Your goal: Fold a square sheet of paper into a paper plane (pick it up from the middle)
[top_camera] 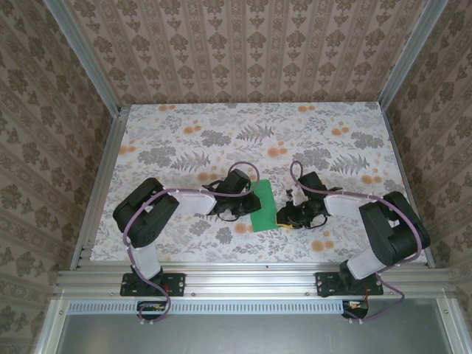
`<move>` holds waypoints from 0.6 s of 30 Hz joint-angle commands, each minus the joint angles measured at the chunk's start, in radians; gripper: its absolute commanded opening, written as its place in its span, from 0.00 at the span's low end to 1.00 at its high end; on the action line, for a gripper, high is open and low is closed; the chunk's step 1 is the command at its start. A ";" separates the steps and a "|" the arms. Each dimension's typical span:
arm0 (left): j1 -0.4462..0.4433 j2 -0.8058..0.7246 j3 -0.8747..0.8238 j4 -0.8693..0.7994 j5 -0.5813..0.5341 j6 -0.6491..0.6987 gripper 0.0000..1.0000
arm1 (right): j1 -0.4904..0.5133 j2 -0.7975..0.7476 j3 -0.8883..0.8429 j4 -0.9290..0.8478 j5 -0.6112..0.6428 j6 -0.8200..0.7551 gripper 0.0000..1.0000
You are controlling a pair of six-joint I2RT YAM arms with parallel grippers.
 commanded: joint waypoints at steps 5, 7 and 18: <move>0.004 0.013 0.013 -0.082 -0.022 0.026 0.19 | -0.013 -0.114 0.026 -0.177 0.074 -0.029 0.27; 0.002 -0.002 0.034 -0.098 -0.016 0.042 0.20 | -0.013 -0.120 0.042 -0.171 0.095 -0.024 0.31; -0.005 -0.049 0.071 -0.165 -0.037 0.079 0.21 | -0.009 -0.005 0.172 -0.119 0.085 -0.035 0.45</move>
